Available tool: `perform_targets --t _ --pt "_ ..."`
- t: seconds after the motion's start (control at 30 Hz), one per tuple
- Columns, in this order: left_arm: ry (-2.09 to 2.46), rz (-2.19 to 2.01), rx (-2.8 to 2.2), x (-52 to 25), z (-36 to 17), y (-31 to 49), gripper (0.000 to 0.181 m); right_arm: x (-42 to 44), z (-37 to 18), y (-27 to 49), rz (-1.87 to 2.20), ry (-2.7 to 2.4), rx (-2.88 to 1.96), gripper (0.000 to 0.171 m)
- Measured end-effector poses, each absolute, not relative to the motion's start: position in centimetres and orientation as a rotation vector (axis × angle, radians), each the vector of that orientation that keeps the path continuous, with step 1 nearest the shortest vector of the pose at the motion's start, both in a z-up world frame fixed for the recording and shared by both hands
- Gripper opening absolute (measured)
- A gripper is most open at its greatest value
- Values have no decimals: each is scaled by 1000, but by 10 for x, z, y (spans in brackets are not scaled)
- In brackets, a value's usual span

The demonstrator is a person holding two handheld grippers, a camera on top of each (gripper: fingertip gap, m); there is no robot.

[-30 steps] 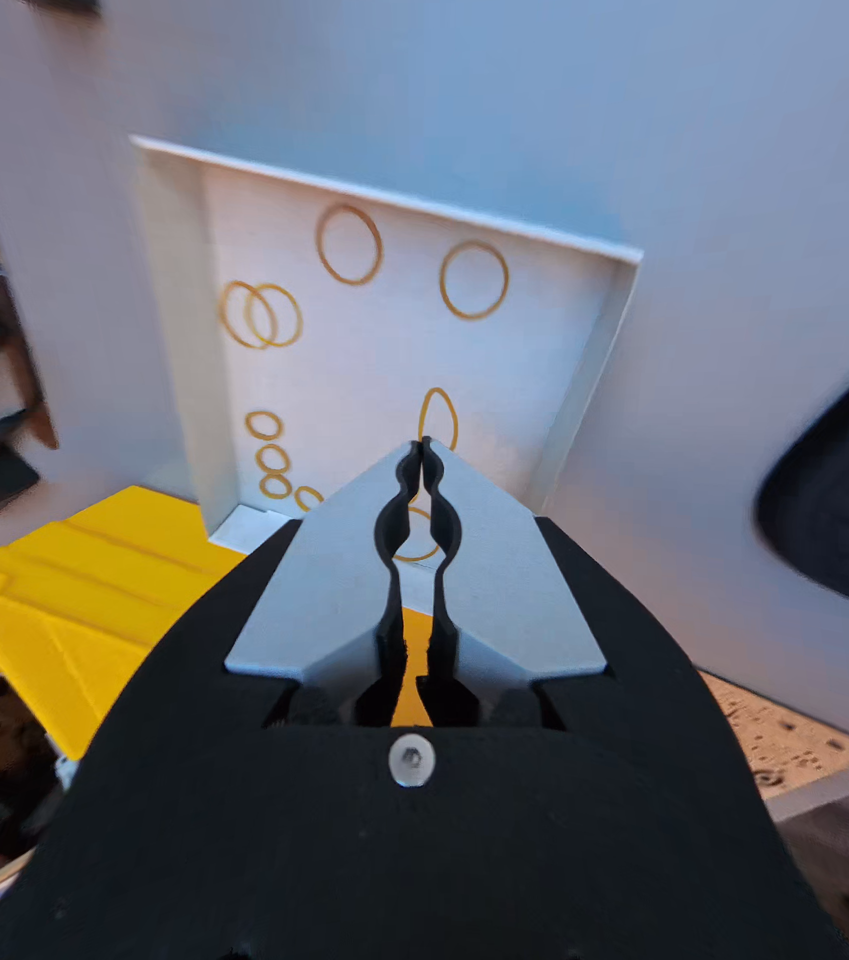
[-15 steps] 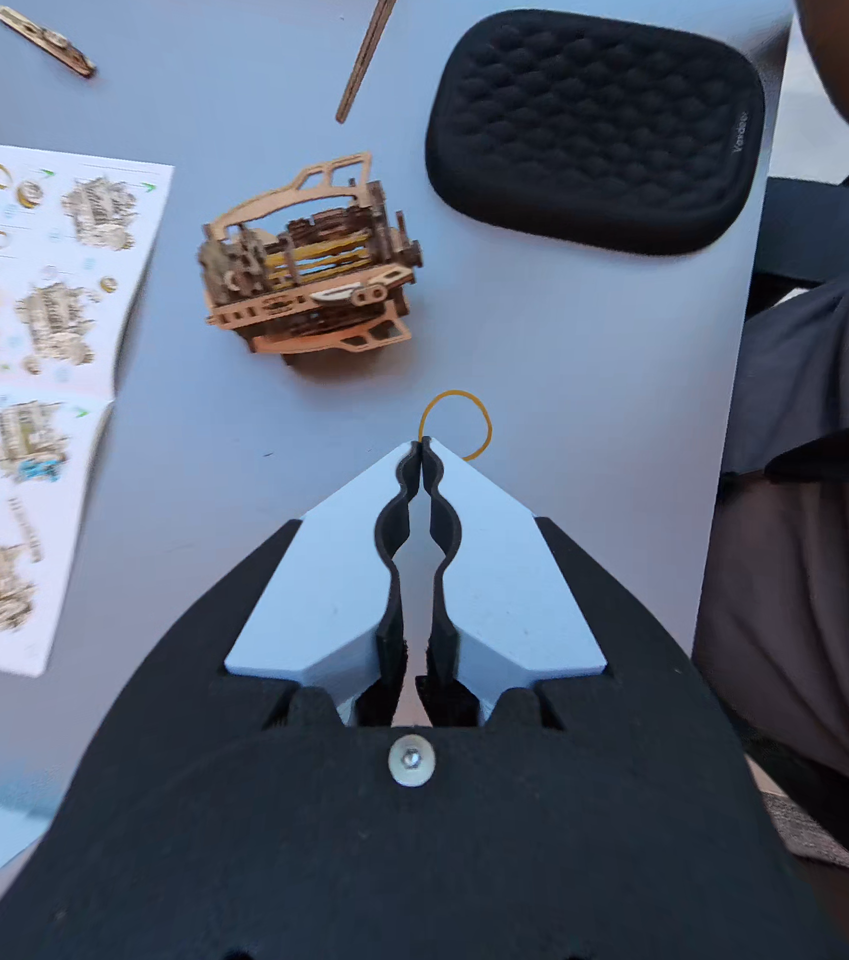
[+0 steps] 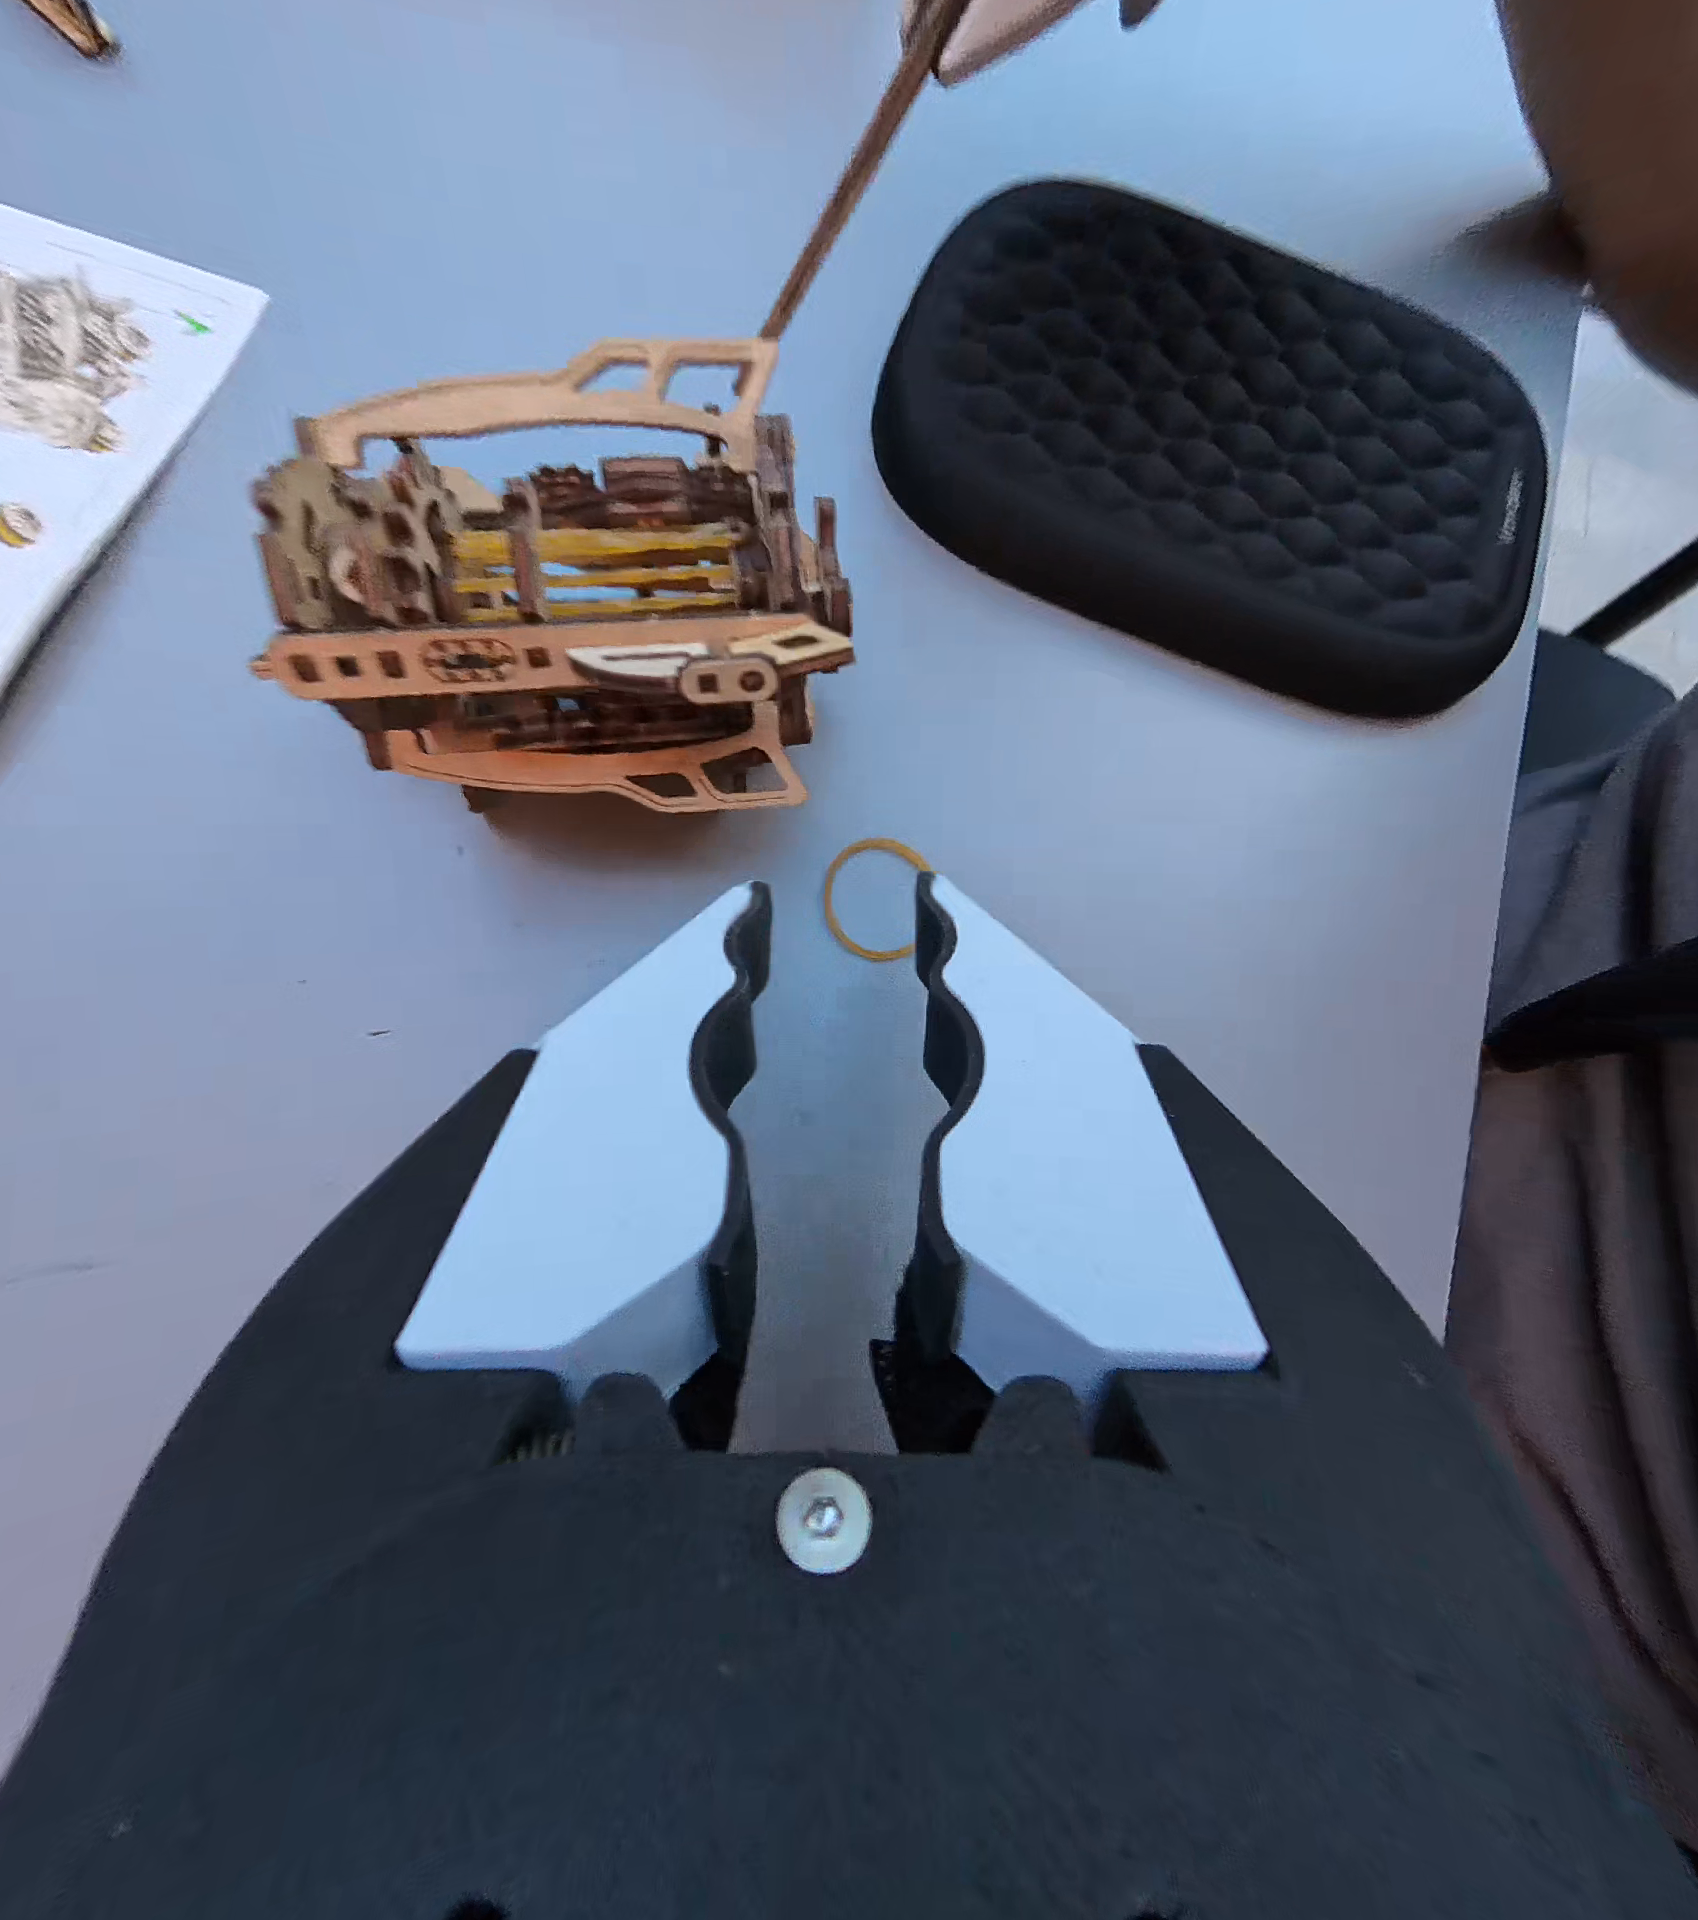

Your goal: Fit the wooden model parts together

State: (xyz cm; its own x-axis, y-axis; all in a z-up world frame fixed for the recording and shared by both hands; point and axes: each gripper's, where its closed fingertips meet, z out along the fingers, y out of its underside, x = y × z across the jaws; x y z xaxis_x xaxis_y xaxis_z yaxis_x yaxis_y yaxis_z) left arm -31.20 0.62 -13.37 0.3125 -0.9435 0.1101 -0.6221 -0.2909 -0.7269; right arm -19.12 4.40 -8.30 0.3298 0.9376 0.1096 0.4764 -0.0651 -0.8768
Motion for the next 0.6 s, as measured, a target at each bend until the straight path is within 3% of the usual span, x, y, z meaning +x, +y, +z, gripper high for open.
perform_targets --t 0.03,0.07,0.2,0.27,0.37,0.6 --pt "1341 -735 -1980 -314 -128 12 29 -191 -83 48 638 -1281 -1694 1" --pt "1289 -722 -1951 -316 -122 21 35 -191 -84 52 632 -1273 -1695 1" --pt "1144 -731 -1925 -315 -110 48 104 -197 -91 62 650 -1250 -1710 1" --pt "1128 -715 -1909 -306 -110 56 125 -202 -95 63 655 -1252 -1709 1" --pt "1151 -687 -1890 -295 -114 62 127 -211 -96 59 673 -1248 -1689 1" --pt "1247 -707 -1811 -301 -113 72 91 -223 -98 47 671 -1245 -1687 1"
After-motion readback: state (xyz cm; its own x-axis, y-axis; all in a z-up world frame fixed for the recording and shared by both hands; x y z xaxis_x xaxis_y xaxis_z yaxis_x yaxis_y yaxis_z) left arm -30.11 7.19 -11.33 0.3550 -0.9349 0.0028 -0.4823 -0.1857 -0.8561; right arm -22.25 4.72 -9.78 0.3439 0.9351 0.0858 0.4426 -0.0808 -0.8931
